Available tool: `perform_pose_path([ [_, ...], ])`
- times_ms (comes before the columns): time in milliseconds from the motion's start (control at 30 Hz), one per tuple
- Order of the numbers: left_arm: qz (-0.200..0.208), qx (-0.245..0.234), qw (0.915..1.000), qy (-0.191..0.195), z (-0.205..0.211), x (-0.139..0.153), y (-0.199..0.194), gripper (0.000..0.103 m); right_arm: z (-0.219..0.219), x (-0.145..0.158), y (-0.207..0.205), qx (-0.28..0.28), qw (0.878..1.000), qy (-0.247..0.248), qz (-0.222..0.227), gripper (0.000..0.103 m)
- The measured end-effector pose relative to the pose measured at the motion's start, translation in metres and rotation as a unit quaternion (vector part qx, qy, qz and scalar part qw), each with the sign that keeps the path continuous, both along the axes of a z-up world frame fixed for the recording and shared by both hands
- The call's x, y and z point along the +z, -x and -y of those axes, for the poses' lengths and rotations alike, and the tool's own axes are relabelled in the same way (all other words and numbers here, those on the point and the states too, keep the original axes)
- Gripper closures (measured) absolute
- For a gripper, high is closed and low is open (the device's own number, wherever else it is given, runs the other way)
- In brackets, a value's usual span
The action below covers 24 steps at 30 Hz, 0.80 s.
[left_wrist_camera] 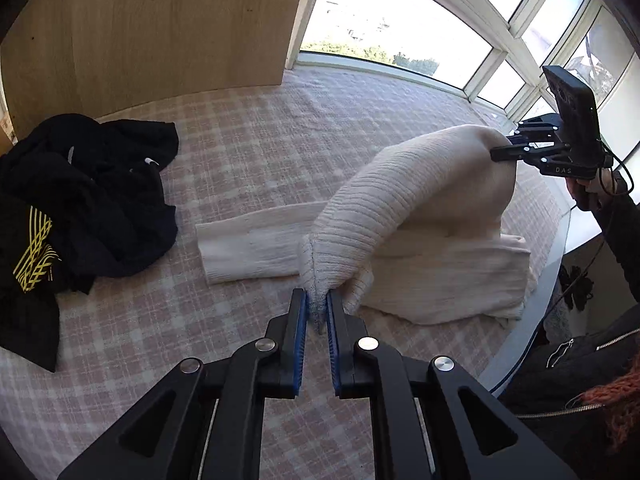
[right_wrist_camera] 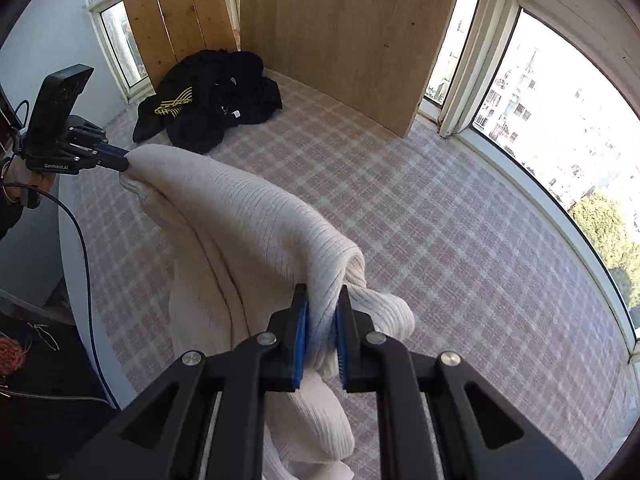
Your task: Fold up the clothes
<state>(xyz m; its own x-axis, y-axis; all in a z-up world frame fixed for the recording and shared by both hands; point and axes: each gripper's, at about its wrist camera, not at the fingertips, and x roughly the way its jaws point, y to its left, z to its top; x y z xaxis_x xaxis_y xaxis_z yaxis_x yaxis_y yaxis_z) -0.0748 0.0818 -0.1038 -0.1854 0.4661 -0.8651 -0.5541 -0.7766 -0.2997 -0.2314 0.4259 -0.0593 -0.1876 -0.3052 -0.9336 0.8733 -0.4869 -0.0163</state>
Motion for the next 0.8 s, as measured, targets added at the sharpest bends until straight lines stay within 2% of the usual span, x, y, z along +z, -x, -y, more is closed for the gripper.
perform_pose_path([
  [67, 0.047, -0.012, 0.9986, 0.02, -0.005, -0.035, -0.013, 0.09, -0.01, -0.041, -0.019, 0.002, 0.999, -0.04, 0.033, 0.089],
  [100, 0.056, -0.014, 0.998, 0.024, -0.004, -0.042, -0.019, 0.09, -0.014, -0.058, -0.028, 0.003, 0.997, -0.059, 0.05, 0.089],
  [133, 0.066, -0.016, 0.9973, 0.029, -0.003, -0.049, -0.024, 0.09, -0.018, -0.068, -0.035, 0.005, 0.995, -0.074, 0.061, 0.088],
  [200, 0.081, -0.018, 0.9959, 0.036, 0.0, -0.061, -0.034, 0.087, -0.023, -0.064, -0.044, 0.017, 0.995, -0.073, 0.061, 0.088],
  [333, 0.046, 0.006, 0.9988, 0.016, 0.012, -0.04, -0.039, 0.072, -0.037, -0.029, -0.034, 0.022, 0.997, -0.038, 0.061, 0.076],
  [367, 0.029, 0.001, 0.9995, 0.015, 0.01, -0.034, -0.042, 0.072, -0.04, -0.021, -0.028, 0.018, 0.998, -0.031, 0.055, 0.071],
  [433, -0.01, -0.03, 0.999, 0.032, -0.003, -0.027, -0.053, 0.072, -0.043, -0.009, -0.017, 0.015, 0.999, -0.024, 0.039, 0.069],
  [533, -0.037, -0.082, 0.9939, 0.064, -0.026, -0.034, -0.065, 0.072, -0.038, -0.007, -0.007, 0.032, 0.999, -0.031, 0.023, 0.069],
  [600, -0.047, -0.103, 0.9901, 0.083, -0.038, -0.043, -0.068, 0.072, -0.031, -0.011, -0.002, 0.042, 0.998, -0.029, 0.032, 0.069],
  [700, -0.072, -0.097, 0.986, 0.115, -0.047, -0.055, -0.058, 0.072, -0.018, -0.019, -0.001, 0.06, 0.997, -0.034, 0.041, 0.069],
  [800, -0.088, -0.079, 0.9889, 0.09, -0.052, -0.054, -0.042, 0.074, -0.004, -0.026, -0.009, 0.091, 0.994, -0.047, 0.036, 0.069],
])
